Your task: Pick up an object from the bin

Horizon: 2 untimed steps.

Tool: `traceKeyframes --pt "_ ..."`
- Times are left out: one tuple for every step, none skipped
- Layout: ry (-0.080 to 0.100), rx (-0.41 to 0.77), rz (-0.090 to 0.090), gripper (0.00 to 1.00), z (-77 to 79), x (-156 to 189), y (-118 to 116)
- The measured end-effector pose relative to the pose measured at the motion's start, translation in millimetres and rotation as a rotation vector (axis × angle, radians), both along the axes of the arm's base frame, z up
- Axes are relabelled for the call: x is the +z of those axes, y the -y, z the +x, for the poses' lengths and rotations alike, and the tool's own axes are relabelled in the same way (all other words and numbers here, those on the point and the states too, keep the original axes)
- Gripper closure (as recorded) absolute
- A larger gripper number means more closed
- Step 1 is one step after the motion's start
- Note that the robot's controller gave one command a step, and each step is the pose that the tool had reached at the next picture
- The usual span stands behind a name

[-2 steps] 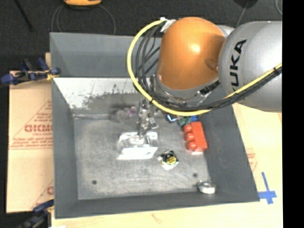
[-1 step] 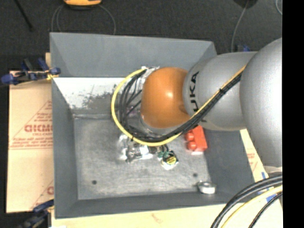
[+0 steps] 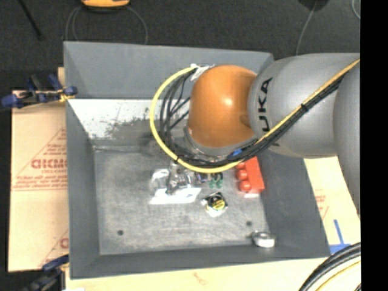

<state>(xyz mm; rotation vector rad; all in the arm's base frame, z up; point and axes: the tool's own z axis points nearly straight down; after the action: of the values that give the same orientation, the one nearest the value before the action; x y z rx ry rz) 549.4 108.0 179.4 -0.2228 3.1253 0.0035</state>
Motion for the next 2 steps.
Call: traceKeyframes --pt "-0.005 -0.002 -0.001 0.00 -1.1 -2.9 0.0" --pt "-0.005 -0.003 0.000 1.00 -1.1 -3.0 0.0"
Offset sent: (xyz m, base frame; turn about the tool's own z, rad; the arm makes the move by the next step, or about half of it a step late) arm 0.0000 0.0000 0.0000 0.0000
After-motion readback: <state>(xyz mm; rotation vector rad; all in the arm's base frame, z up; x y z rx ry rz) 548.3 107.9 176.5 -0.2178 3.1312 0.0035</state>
